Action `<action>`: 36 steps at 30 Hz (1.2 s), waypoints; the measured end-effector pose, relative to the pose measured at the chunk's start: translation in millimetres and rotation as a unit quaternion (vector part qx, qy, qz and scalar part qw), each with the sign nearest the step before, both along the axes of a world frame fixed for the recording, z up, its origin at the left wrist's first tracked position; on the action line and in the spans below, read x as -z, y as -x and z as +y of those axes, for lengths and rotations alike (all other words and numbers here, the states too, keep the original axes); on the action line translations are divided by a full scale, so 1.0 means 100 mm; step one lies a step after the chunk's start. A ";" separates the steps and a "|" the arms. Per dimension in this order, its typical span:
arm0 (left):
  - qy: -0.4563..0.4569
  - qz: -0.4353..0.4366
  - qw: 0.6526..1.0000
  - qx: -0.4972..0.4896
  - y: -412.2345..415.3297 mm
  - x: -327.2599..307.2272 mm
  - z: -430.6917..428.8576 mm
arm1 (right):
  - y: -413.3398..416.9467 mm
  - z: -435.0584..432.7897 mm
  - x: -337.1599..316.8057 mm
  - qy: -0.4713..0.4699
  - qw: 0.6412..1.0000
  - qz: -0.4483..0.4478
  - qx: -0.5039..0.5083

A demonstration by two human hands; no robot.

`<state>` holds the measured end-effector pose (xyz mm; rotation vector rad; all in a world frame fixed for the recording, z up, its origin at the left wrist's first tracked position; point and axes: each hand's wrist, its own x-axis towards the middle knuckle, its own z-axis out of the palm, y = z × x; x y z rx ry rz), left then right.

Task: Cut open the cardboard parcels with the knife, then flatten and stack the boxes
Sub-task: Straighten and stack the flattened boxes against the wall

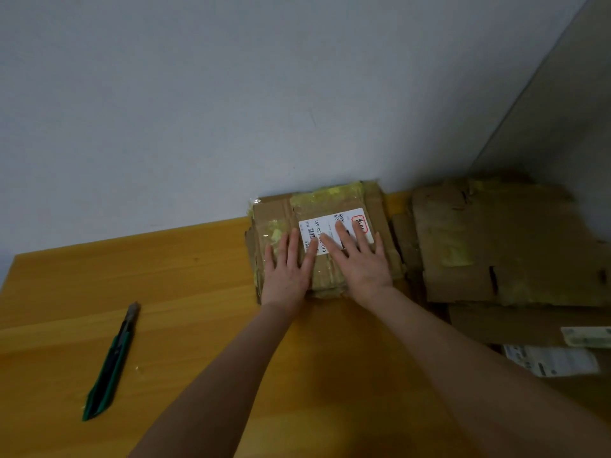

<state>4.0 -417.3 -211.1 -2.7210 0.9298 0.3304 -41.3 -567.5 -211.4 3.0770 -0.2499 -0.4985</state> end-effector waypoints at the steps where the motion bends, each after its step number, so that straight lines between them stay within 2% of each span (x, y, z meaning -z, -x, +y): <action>1: -0.002 -0.001 1.000 -0.003 0.00 -0.01 0.02 | 0.00 0.00 0.00 -0.005 1.000 -0.002 -0.005; 4: -0.021 0.007 1.000 -0.013 -0.02 -0.05 0.01 | -0.05 -0.01 -0.06 -0.023 0.999 0.022 -0.020; 8: -0.061 0.089 0.994 -0.031 -0.04 -0.29 -0.06 | -0.07 -0.09 -0.30 -0.055 0.993 0.083 -0.065; 10: -0.051 0.120 0.990 -0.054 -0.05 -0.41 -0.08 | -0.01 -0.15 -0.46 -0.077 0.991 0.077 -0.075; 12: -0.036 0.118 0.990 -0.066 -0.05 -0.53 -0.13 | 0.13 -0.23 -0.59 -0.103 0.993 0.026 -0.048; 15: 0.013 0.059 0.998 -0.010 0.06 -0.68 -0.30 | 0.43 -0.41 -0.67 -0.117 0.990 -0.072 0.032; 19: 0.109 0.065 0.987 0.102 0.44 -0.80 -0.75 | 0.85 -0.74 -0.68 -0.088 0.989 -0.057 0.108; 21: 0.166 0.120 0.975 0.082 0.65 -0.79 -1.04 | 1.03 -0.94 -0.68 -0.086 0.984 -0.038 0.153; 24: 0.244 0.239 0.940 -0.021 0.94 -0.71 -1.49 | 1.28 -1.32 -0.66 -0.100 0.965 -0.034 0.240; 26: 0.272 0.286 0.913 -0.105 1.00 -0.60 -1.76 | 1.44 -1.60 -0.65 -0.099 0.942 -0.058 0.316; 28: 0.315 0.327 0.867 -0.205 0.95 -0.49 -1.97 | 1.57 -1.89 -0.63 -0.089 0.914 -0.077 0.388; 30: 0.360 0.338 0.823 -0.282 0.91 -0.42 -2.11 | 1.66 -2.18 -0.59 -0.091 0.891 -0.072 0.440; 32: 0.406 0.304 0.796 -0.331 0.89 -0.44 -2.23 | 1.72 -2.42 -0.52 -0.125 0.870 -0.052 0.474; 36: 0.496 0.298 0.713 -0.396 0.89 -0.66 -2.40 | 1.76 -2.67 -0.49 -0.152 0.863 -0.064 0.478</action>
